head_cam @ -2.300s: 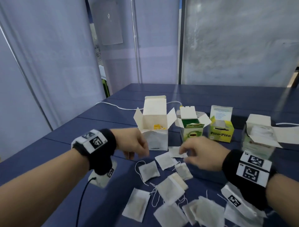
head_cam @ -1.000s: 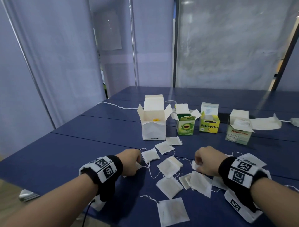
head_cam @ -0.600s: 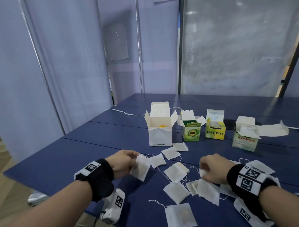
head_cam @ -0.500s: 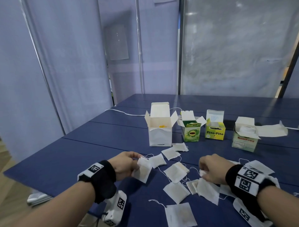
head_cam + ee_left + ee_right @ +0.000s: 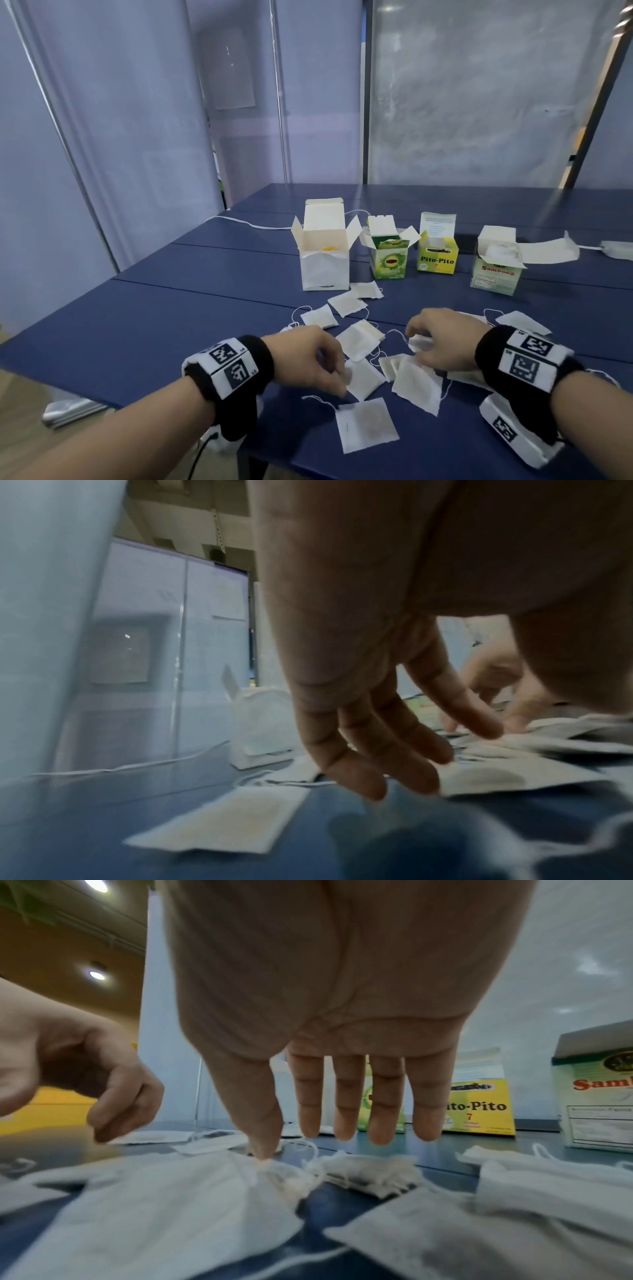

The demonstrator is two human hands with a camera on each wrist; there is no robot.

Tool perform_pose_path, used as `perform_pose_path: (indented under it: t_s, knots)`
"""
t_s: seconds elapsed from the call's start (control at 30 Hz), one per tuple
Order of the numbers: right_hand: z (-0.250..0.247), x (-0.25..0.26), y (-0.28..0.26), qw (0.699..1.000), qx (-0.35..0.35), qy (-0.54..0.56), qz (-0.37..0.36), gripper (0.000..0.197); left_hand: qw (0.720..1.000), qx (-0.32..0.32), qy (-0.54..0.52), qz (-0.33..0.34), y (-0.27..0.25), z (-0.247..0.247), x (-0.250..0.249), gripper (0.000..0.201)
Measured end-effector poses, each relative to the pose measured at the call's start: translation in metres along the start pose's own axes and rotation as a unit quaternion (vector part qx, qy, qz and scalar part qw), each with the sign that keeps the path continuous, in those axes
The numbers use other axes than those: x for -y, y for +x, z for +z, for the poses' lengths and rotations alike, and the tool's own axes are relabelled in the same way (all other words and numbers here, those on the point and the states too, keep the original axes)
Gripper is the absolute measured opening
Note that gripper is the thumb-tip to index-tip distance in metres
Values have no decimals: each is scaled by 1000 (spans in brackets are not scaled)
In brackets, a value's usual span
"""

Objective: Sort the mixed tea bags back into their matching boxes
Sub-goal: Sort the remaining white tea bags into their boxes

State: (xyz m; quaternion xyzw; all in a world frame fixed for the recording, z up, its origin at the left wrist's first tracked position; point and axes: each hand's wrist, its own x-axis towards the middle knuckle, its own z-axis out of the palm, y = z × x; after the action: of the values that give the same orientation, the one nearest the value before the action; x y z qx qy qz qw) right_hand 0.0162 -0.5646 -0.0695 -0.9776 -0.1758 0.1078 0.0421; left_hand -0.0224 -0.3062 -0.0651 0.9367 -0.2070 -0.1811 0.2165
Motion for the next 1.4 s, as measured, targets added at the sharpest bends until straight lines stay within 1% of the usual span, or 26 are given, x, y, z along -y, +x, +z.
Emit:
perform_pose_path:
  t_s: [0.03, 0.1, 0.13, 0.2, 0.3, 0.33, 0.4, 0.47, 0.53, 0.6, 0.63, 0.7, 0.8, 0.87, 0.9, 0.97, 1.03, 1.1, 1.17, 1.23, 1.3, 1.4]
  knots:
    - [1, 3, -4, 1000, -2, -6, -9, 39, 999, 31, 2, 5, 2, 8, -5, 33]
    - [2, 11, -13, 999, -10, -17, -34, 39, 997, 49, 57, 13, 8, 23, -12, 44]
    - [2, 16, -17, 999, -14, -16, -47, 38, 995, 46, 91, 18, 10, 28, -15, 44]
    - [5, 26, -25, 997, -8, -8, -73, 37, 991, 40, 120, 31, 12, 30, -15, 40]
    - [11, 36, -32, 995, 49, -35, -81, 41, 991, 34, 123, 30, 9, 21, -7, 36]
    - [13, 38, -32, 994, 56, -49, -81, 40, 991, 24, 128, 27, 6, 16, -3, 35]
    - [12, 41, -29, 995, 37, -53, -79, 33, 991, 1, 132, 20, 0, 8, 7, 31]
    - [10, 45, -21, 997, 7, -33, -69, 28, 993, -11, 119, 8, -6, 2, 17, 31]
    - [7, 49, -7, 999, -9, -8, -36, 31, 992, -9, 123, -9, -11, 1, 24, 46]
    - [3, 53, 10, 999, -17, 38, 14, 28, 991, -9, 133, -24, -12, 2, 29, 54]
    - [1, 55, 18, 997, -15, 62, 37, 28, 991, -10, 132, -27, -12, 3, 30, 54]
    - [1, 59, 32, 994, 3, 89, 68, 35, 993, -13, 118, -22, -10, 3, 32, 47]
    - [5, 66, 44, 993, 32, 71, 85, 41, 995, -5, 97, -35, -8, 5, 34, 33]
    - [7, 68, 48, 993, 30, 68, 87, 33, 996, 8, 82, -42, -6, 6, 34, 29]
    - [7, 68, 48, 993, 26, 74, 87, 26, 996, 7, 73, -45, -5, 6, 35, 31]
    - [6, 66, 47, 992, 21, 84, 87, 23, 996, -1, 46, -71, -4, 7, 34, 37]
    - [5, 61, 44, 992, 10, 93, 90, 20, 994, -6, 46, -98, -2, 10, 31, 50]
    - [3, 55, 40, 989, -16, 107, 96, 19, 992, -7, 84, -97, 2, 13, 27, 55]
    - [-1, 48, 36, 985, -55, 134, 95, 16, 991, 0, 98, -94, 4, 14, 23, 50]
    - [-5, 42, 30, 977, -90, 172, 92, 11, 991, 12, 96, -96, 6, 14, 22, 44]
    - [-9, 37, 25, 969, -118, 200, 88, 10, 991, 14, 91, -101, 6, 13, 21, 41]
    - [-13, 30, 20, 966, -128, 209, 81, 13, 993, 0, 81, -83, 5, 8, 22, 36]
